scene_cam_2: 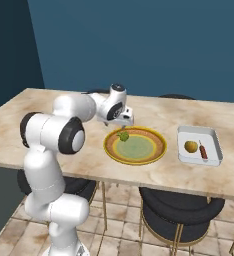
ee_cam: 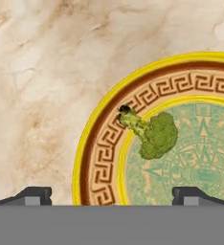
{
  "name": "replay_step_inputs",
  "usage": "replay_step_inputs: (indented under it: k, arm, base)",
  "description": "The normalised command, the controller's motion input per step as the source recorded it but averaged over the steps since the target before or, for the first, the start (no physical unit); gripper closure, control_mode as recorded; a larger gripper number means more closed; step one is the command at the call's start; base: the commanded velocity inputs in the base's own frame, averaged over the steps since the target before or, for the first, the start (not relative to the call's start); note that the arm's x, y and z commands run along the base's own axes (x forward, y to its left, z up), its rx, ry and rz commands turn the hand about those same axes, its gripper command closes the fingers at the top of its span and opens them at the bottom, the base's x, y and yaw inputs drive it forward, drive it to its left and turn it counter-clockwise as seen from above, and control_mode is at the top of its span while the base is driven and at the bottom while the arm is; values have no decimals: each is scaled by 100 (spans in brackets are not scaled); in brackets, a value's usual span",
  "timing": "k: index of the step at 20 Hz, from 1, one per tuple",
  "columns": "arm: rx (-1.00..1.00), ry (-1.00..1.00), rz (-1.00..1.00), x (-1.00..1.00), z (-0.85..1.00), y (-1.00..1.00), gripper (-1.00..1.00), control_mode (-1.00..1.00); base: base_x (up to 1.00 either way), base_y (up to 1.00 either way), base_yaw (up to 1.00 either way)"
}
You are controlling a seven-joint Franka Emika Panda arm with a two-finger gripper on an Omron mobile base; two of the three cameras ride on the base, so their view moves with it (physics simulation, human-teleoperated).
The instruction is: Place one cooked food and one vegetable from the large plate to each tupperware container.
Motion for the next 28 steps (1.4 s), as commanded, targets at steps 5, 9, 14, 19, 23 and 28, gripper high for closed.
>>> replay_step_inputs:
  k: [5, 9, 14, 19, 23, 28]
  arm:
    - [-25, 2, -15, 8, -46, -3, -100, -100]
    - [-9, 6, -4, 0, -27, -1, -100, -100]
    - [0, 4, -9, 12, -12, -22, -100, -100]
    - [0, 5, -6, 15, -14, -41, -100, -100]
    - [0, 1, 0, 5, -7, -11, -100, -100]
    - [1, 0, 1, 11, -11, 0, -100, -100]
  base:
    - [0, 0, 0]
    - [0, 0, 0]
    - [0, 0, 0]
    - [0, 0, 0]
    - [0, 0, 0]
    - [0, 0, 0]
